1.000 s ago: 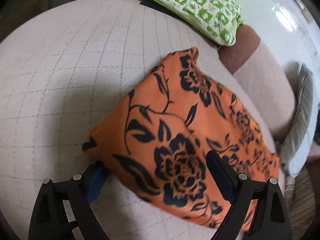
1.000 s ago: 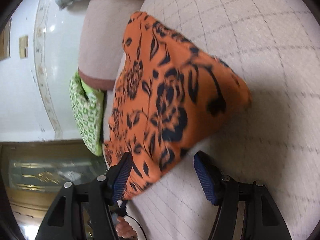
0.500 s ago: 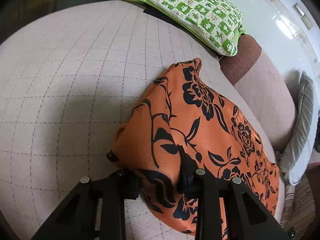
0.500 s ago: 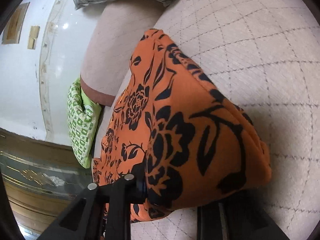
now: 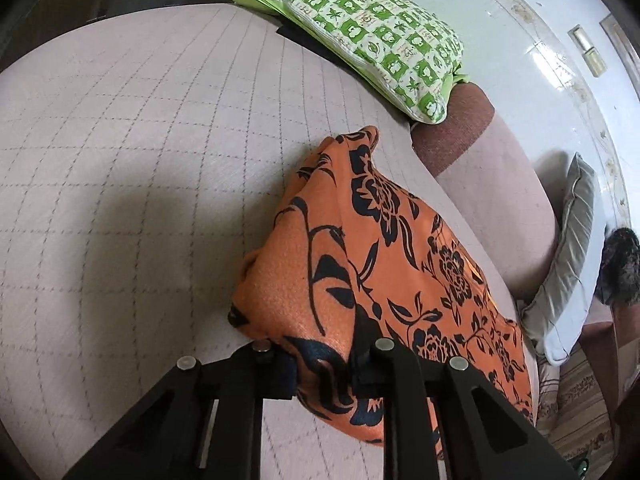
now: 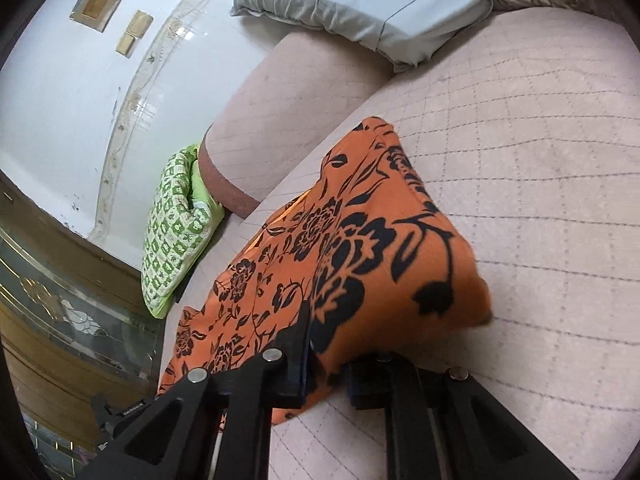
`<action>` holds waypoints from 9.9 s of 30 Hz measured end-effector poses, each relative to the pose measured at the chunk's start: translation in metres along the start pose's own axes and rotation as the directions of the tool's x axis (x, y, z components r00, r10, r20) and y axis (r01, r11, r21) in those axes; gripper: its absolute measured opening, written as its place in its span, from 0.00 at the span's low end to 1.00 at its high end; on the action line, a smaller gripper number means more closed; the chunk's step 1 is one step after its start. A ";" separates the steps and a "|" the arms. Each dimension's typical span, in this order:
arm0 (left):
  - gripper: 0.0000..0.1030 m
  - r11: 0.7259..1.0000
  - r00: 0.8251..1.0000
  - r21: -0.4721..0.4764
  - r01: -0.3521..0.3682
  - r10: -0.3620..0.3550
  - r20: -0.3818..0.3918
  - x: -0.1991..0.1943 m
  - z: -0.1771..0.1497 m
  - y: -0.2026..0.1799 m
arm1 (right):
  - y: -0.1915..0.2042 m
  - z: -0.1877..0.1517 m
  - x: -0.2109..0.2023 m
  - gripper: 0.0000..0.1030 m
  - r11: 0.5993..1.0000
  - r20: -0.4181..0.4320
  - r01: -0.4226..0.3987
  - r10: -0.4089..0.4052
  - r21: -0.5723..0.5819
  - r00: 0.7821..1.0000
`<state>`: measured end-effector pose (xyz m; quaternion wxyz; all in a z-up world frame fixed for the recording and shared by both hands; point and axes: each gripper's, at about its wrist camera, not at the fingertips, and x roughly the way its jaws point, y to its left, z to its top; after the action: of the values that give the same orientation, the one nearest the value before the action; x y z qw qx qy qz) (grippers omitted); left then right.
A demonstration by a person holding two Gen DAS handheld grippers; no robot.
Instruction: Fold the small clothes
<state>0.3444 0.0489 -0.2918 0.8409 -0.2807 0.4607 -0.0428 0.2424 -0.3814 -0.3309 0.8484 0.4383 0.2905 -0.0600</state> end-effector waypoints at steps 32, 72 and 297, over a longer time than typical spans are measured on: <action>0.75 0.979 0.990 -0.152 0.137 -0.142 -0.023 0.020 0.000 0.018 | -0.055 0.007 0.031 0.76 0.945 0.043 -0.127 0.119 0.300 0.992; 0.55 0.981 0.999 -0.191 0.038 -0.042 -0.021 -0.051 -0.062 0.062 | -0.063 -0.075 -0.087 0.63 0.988 -0.239 0.124 -0.098 0.095 0.966; 0.85 0.801 0.977 0.576 0.165 -0.052 -0.208 0.017 -0.145 -0.121 | -0.079 0.042 -0.144 0.75 0.993 -0.121 0.096 -0.104 -0.068 0.987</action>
<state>0.2610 -0.1209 -0.3026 0.8369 -0.0266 0.4823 -0.2574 0.1143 -0.4841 -0.2892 0.8377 0.3998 0.3662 -0.0659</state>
